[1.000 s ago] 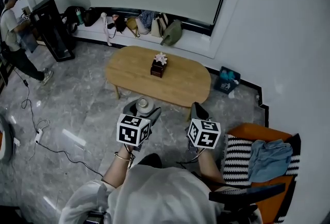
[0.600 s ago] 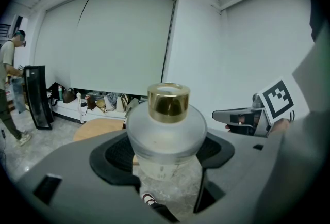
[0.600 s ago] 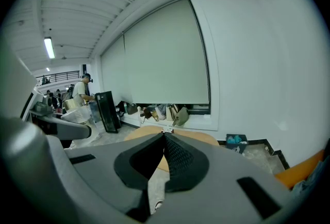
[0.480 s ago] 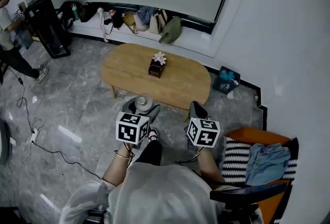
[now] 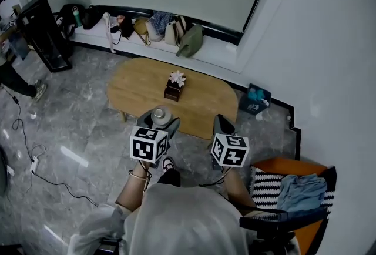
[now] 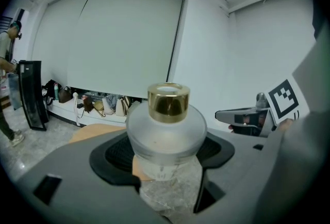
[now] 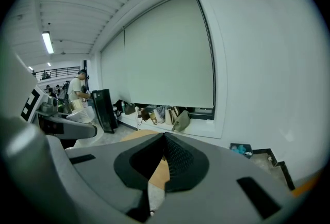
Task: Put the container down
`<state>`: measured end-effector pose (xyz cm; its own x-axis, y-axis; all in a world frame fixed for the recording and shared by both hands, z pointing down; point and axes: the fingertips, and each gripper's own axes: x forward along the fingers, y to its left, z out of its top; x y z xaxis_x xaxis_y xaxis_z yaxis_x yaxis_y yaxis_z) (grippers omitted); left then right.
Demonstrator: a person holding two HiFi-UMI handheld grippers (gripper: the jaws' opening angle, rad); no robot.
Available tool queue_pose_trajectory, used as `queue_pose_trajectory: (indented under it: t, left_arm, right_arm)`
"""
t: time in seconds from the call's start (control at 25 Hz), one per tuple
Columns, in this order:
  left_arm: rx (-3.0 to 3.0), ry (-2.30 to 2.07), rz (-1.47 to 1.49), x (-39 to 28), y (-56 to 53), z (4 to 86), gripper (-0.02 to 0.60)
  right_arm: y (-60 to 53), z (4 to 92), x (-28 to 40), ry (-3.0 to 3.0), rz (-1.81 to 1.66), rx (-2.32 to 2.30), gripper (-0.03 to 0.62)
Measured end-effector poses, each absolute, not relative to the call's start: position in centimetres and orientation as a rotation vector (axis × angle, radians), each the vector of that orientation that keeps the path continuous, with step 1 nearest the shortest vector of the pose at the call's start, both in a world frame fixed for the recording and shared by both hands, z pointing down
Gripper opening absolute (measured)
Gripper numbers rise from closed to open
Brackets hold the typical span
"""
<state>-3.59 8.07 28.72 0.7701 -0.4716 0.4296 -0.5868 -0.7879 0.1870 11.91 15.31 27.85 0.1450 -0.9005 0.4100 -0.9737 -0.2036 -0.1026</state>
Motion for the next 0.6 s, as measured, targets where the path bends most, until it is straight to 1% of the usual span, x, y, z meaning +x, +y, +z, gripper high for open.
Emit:
queue_pose_trajectory:
  t: [0.32,0.6]
  left_arm:
    - [2.643,-0.792,0.538,-0.3,1.1,29.0,0.337]
    - [2.643,-0.788,0.546,1.7,-5.2,29.0,0.337]
  right_arm:
    - [8.6,27.7,15.5,-1.826,0.592,2.232,0.023]
    - [1.7,27.7,17.0,-1.844,0.597,2.198,0.023]
